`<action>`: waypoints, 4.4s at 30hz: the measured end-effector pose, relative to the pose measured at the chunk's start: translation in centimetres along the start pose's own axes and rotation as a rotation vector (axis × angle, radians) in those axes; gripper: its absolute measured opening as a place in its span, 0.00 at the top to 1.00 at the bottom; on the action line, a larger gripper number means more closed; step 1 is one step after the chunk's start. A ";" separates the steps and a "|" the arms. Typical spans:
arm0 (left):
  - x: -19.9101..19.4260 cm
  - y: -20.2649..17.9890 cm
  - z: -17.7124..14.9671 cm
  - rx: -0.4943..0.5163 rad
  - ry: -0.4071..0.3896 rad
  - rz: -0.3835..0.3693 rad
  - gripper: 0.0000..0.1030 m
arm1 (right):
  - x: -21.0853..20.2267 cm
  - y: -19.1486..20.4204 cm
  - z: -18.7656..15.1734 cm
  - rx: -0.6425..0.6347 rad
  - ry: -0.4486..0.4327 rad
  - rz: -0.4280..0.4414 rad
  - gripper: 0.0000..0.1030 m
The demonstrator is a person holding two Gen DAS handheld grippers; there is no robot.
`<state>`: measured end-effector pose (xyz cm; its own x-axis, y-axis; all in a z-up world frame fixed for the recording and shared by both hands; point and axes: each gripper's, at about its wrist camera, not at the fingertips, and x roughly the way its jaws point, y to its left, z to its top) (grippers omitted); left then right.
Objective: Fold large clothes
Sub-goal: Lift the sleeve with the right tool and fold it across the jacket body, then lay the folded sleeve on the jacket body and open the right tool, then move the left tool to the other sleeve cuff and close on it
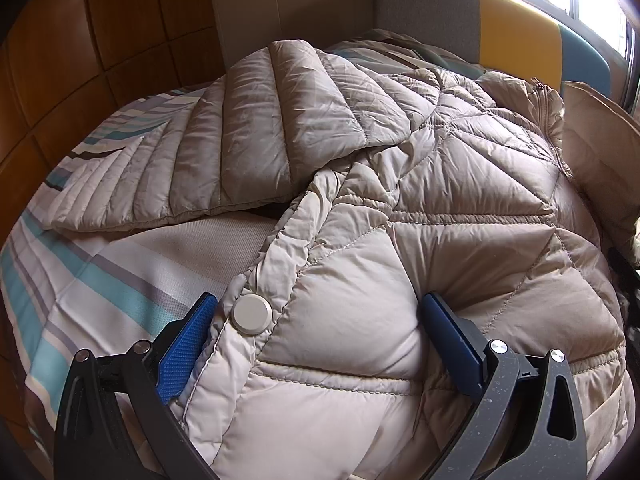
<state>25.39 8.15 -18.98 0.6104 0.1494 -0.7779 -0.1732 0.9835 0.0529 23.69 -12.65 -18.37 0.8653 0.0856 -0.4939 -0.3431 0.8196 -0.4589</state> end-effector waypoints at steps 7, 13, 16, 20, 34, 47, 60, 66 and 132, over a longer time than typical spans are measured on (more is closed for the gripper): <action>-1.6 -1.1 1.2 0.045 0.015 0.022 0.03 | -4.6 -3.4 -0.8 0.154 -0.113 -0.001 0.32; -7.8 -4.8 3.9 0.059 -0.152 -0.082 0.03 | -6.4 -9.8 -4.0 0.530 -0.096 -0.145 0.31; -8.7 -8.8 5.0 0.114 -0.161 -0.185 0.03 | -6.7 -13.1 -6.6 0.734 -0.014 -0.268 0.31; -7.2 -14.1 5.3 0.204 -0.130 -0.282 0.03 | -7.0 -17.2 -10.9 0.978 0.087 -0.301 0.39; 2.5 -16.5 6.0 0.241 -0.065 -0.182 0.30 | -4.0 -18.8 -12.3 1.046 0.151 -0.021 0.69; 2.9 -16.9 5.5 0.227 -0.065 -0.130 0.15 | 5.3 -23.8 -9.9 1.003 0.266 -0.132 0.68; 3.5 -16.6 5.8 0.200 -0.046 -0.159 0.13 | 6.8 -23.0 -11.7 1.000 0.325 -0.121 0.68; 3.5 -16.6 5.8 0.200 -0.045 -0.158 0.13 | 0.4 -22.1 -10.2 1.012 0.255 -0.096 0.63; 3.3 24.6 7.1 -0.639 -0.072 0.219 0.19 | 1.9 -18.7 -13.7 0.906 0.440 -0.233 0.31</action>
<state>28.59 33.59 -15.77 0.5553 0.3667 -0.7465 -0.7081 0.6793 -0.1930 26.74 -35.58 -20.88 0.6021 -0.1956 -0.7741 0.3777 0.9239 0.0604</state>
